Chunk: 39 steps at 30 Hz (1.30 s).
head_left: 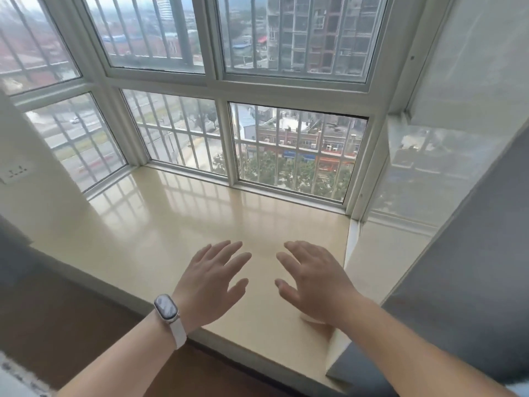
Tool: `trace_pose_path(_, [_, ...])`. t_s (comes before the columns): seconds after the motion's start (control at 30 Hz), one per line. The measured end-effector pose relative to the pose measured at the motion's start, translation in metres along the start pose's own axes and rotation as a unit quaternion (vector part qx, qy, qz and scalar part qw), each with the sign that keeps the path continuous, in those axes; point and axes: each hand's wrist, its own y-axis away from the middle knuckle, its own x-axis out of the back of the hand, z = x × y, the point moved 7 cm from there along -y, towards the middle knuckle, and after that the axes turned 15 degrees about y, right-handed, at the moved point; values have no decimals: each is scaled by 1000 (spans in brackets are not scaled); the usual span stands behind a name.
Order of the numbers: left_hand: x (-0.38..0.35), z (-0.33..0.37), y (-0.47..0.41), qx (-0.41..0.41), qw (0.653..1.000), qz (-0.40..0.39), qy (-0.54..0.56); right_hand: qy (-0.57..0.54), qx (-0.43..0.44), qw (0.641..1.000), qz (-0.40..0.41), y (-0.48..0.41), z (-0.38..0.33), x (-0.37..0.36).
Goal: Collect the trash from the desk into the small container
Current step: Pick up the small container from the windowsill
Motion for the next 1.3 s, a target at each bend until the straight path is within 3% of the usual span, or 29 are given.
trace_pose_path(0.47, [-13,-20,-63,-9,998,-65,-3,-15,-53,998,-8,-25,15,-15])
trace_pose_path(0.73, [-55,-54,-117,-109,987,-117,32,-4,-162,983,-84,-41,22,-55])
trace_pose_path(1.0, [-104,-85,-160,-267,945,-188,25,17,-307,930,-201,-36,21,-106])
trace_pose_path(1.2, [-153,-90,-165,-269,918,-273,99,-13,-420,865,-274,0,14,-133])
trace_pose_path(1.3, [-191,-88,-166,-217,903,-346,136,-61,-498,817,-283,21,12,-150])
